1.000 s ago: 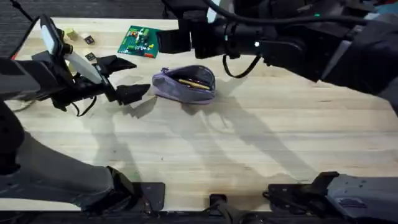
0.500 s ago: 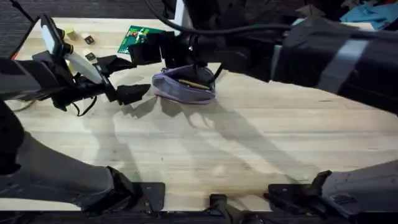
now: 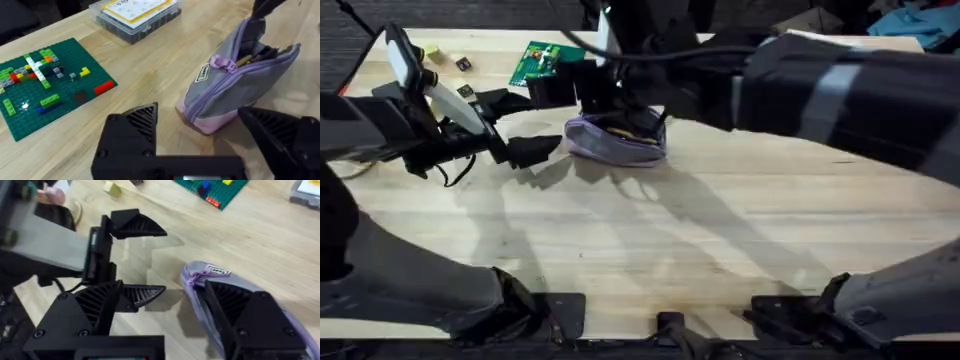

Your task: Unzip the bag, pick up the pens from the table one at a time and place them inside, then zip the bag closed.

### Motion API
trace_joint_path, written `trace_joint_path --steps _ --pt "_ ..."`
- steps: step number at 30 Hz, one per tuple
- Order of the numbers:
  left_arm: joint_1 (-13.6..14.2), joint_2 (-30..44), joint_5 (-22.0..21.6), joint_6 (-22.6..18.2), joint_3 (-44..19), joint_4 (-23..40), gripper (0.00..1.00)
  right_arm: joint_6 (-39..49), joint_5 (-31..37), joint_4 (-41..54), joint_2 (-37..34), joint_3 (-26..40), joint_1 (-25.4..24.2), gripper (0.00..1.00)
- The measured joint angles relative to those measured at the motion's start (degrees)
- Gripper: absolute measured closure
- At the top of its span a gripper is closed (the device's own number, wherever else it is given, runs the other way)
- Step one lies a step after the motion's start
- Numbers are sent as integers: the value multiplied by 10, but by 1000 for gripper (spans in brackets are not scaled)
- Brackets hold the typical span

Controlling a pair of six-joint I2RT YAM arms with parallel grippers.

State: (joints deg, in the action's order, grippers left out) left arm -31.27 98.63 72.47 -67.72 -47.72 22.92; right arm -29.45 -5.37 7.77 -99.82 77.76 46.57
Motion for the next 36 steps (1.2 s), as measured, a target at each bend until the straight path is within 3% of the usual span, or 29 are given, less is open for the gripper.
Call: trace_joint_path --steps 7,21,25,36 --pt "0 0 0 0 0 0 8 -2 33 -29 -67 0 0 3" --pt "0 0 0 0 0 0 8 -2 75 -66 -104 1 0 9" --pt "0 0 0 0 0 0 7 -2 81 -67 -105 1 0 136" --pt "0 0 0 0 0 0 7 -3 92 -98 -105 1 0 177"
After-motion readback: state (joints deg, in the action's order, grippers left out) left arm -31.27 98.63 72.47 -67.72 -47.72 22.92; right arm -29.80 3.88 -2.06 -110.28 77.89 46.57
